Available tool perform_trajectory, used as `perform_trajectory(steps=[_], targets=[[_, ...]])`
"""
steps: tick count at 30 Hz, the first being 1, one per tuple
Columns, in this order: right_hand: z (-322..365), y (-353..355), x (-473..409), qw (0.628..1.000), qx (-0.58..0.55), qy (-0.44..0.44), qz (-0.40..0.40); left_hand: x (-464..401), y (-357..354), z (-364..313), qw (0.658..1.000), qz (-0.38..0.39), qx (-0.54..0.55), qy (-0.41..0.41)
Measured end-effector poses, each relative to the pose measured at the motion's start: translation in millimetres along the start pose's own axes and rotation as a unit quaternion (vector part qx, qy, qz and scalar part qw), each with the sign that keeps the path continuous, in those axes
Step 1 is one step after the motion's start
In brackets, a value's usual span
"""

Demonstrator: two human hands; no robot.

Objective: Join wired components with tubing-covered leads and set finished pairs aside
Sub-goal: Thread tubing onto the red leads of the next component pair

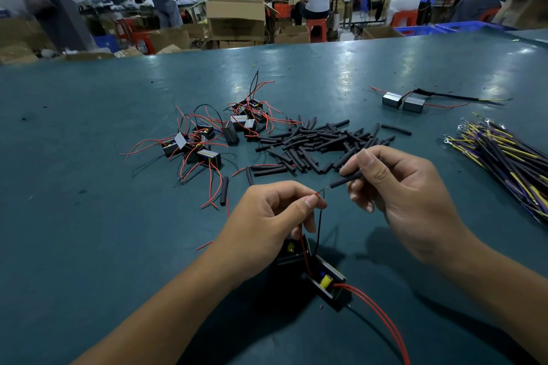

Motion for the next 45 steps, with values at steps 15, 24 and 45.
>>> perform_trajectory(steps=[15,24,45], targets=[[-4,-3,4,0.997,-0.008,-0.016,0.071,4,1,-9,0.999,0.029,0.018,0.006],[4,2,-1,0.984,0.063,-0.041,0.162,4,-4,-11,0.999,0.012,0.031,-0.011],[2,1,1,0.975,0.078,-0.139,0.152,6,15,-15,0.966,0.11,-0.234,0.01]])
Point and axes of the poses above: each hand's wrist, its own x-axis away from the middle knuckle, its own y-axis out of the back of the hand, z = x × y, the point moved 1 cm from there along -x, towards the middle knuckle, and after that the axes turned 9 degrees about y, right-handed, at the moved point
